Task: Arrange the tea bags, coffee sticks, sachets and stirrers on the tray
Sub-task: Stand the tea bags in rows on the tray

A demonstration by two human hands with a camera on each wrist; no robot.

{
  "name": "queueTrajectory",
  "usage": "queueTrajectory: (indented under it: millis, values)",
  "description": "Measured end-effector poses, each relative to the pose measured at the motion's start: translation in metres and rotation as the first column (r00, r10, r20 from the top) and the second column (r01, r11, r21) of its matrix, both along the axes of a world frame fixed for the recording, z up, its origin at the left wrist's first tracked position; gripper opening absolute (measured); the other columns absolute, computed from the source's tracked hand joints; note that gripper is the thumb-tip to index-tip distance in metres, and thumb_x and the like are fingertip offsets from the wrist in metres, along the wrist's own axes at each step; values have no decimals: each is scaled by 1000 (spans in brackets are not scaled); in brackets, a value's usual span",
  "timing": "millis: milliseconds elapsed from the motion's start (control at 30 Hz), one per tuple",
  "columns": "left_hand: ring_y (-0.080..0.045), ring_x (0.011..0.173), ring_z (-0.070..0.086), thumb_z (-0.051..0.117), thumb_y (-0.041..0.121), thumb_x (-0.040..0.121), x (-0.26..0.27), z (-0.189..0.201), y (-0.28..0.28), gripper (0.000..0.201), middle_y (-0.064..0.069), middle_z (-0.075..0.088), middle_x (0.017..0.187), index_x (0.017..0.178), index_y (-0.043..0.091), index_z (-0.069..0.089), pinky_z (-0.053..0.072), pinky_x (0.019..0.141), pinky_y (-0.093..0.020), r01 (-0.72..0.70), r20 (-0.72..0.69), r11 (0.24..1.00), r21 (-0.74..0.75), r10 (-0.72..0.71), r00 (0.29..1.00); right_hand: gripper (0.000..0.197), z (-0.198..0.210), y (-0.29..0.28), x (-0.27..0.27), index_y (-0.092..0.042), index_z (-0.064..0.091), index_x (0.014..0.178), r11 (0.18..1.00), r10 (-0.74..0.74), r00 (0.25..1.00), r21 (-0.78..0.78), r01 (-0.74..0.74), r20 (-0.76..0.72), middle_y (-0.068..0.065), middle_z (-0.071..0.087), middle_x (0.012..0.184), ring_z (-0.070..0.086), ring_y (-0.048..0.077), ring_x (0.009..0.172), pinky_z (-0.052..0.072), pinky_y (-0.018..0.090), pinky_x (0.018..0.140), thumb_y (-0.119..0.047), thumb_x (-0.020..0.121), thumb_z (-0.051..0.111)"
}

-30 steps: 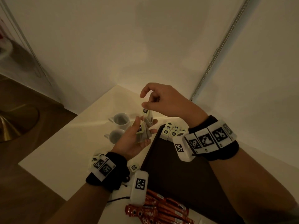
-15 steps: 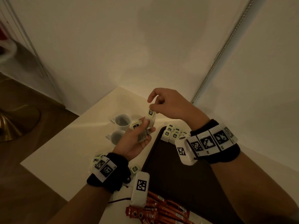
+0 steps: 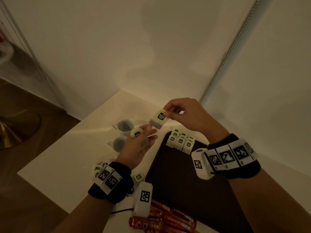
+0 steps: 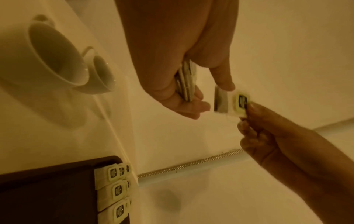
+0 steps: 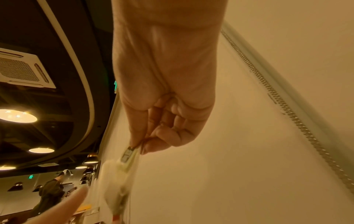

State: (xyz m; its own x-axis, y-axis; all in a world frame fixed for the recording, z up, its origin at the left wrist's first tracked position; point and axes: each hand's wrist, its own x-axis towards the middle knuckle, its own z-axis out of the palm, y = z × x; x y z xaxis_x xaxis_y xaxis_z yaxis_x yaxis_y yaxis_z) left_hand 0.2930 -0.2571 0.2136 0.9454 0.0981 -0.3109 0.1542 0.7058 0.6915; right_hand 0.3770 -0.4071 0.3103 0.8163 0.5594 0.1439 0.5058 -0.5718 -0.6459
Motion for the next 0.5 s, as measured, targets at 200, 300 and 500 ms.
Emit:
queueTrajectory:
  millis: [200,300,500]
  values:
    - [-23,79,71,46,56,90,9,-10,20,51,-10,70,89,97,8,62,58,62,-27,-64,-162,976,-207,30,986,15,-65,-32,27,-10,68,102,962,-94,988,-267,58,-125,0,65,93,56,8,80,43,10,70,-15,90,61]
    - [-30,87,71,44,62,87,13,-7,23,65,-18,71,103,108,3,61,60,66,-32,-75,-150,950,-302,31,988,19,-116,-38,39,-8,67,104,903,-132,968,-429,30,-212,6,66,105,54,12,88,46,25,84,-17,90,61]
    - [-32,92,70,37,66,87,16,-14,26,74,-20,69,110,117,2,58,60,68,-36,-22,-147,956,-293,-23,989,20,-173,-39,45,-5,66,106,891,-157,929,-455,-14,-335,8,64,111,53,11,91,35,15,74,-15,89,62]
